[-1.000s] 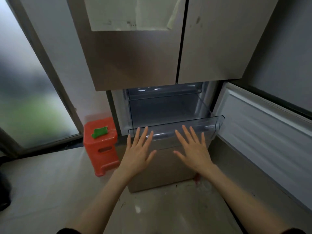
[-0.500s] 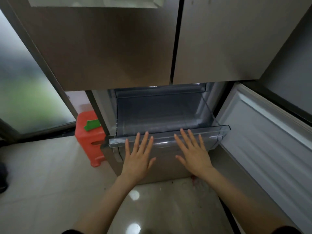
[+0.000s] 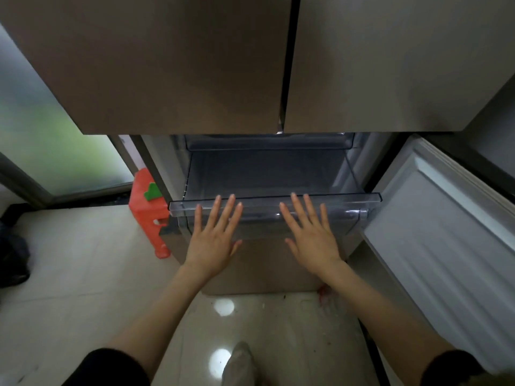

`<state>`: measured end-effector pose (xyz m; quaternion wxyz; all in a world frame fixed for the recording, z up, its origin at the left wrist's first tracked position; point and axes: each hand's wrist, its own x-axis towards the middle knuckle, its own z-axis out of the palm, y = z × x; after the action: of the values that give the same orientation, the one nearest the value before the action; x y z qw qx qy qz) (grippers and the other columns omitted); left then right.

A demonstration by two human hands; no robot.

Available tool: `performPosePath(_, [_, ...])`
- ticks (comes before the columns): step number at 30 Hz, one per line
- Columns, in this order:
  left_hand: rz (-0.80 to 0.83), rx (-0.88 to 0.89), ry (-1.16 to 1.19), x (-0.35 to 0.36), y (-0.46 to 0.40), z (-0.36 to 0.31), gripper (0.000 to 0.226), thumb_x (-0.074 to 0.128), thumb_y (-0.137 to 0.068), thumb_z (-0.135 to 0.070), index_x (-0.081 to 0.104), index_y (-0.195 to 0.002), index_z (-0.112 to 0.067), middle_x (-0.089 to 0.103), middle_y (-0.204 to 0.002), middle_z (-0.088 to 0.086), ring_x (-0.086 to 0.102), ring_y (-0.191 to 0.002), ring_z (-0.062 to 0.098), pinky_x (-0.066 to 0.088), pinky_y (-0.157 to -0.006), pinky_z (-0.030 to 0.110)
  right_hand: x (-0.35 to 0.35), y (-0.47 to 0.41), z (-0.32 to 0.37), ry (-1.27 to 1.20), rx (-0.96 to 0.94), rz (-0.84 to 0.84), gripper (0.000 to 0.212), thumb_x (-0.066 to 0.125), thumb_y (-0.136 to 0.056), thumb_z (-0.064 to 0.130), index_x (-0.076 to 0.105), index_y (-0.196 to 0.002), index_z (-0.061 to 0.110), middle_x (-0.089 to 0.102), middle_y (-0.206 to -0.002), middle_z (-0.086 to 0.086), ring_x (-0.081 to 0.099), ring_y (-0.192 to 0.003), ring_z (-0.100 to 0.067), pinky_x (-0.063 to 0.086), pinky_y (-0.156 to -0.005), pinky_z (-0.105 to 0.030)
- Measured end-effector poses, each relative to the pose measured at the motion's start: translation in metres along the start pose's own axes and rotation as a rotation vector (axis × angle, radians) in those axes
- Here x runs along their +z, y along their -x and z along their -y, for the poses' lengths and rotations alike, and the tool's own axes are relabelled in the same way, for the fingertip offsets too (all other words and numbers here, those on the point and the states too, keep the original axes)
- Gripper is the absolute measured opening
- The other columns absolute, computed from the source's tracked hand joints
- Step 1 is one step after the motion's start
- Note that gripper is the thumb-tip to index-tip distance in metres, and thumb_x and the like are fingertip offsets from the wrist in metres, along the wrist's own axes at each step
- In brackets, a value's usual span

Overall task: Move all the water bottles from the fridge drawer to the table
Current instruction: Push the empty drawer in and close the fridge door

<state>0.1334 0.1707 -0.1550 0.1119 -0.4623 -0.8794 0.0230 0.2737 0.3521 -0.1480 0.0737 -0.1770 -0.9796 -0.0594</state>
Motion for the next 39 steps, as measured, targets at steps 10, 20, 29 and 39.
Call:
performPosePath(10, [0.099, -0.091, 0.019, -0.001, -0.069, 0.014, 0.08, 0.034, -0.093, -0.049, -0.025, -0.138, -0.021, -0.032, -0.146, 0.003, -0.027, -0.137, 0.026, -0.009, -0.112, 0.055, -0.001, -0.065, -0.026, 0.012, -0.029, 0.078, 0.078, 0.048, -0.093, 0.034, -0.014, -0.141, 0.028, -0.023, -0.149, -0.003, -0.019, -0.139, -0.021, -0.01, -0.113, -0.044])
performPosePath(20, [-0.042, -0.089, 0.05, 0.017, -0.074, 0.016, 0.086, 0.055, -0.086, -0.037, -0.001, -0.148, -0.017, -0.005, -0.156, 0.008, -0.006, -0.143, 0.031, 0.001, -0.113, 0.056, 0.026, -0.048, -0.019, -0.037, 0.191, -0.022, 0.084, 0.056, -0.088, 0.031, -0.006, -0.145, 0.023, -0.008, -0.154, -0.011, -0.004, -0.143, -0.025, 0.001, -0.115, -0.045])
performPosePath(29, [-0.043, -0.203, 0.115, 0.043, -0.055, 0.01, 0.074, 0.038, -0.094, -0.044, -0.005, -0.147, -0.015, -0.01, -0.154, 0.005, -0.01, -0.143, 0.023, -0.008, -0.116, 0.048, 0.032, -0.051, -0.021, -0.08, 0.199, 0.036, 0.08, 0.044, -0.095, 0.035, -0.022, -0.139, 0.021, -0.023, -0.151, -0.009, -0.012, -0.144, -0.024, -0.008, -0.115, -0.043])
performPosePath(39, [0.077, -0.229, 0.137, 0.04, -0.101, 0.02, 0.076, 0.023, -0.094, -0.053, -0.025, -0.141, -0.017, -0.027, -0.152, 0.004, -0.021, -0.142, 0.022, -0.012, -0.114, 0.048, 0.031, -0.096, -0.036, -0.038, 0.223, 0.089, 0.08, 0.043, -0.094, 0.04, -0.011, -0.147, 0.015, -0.014, -0.157, -0.008, -0.009, -0.145, -0.025, -0.002, -0.115, -0.047])
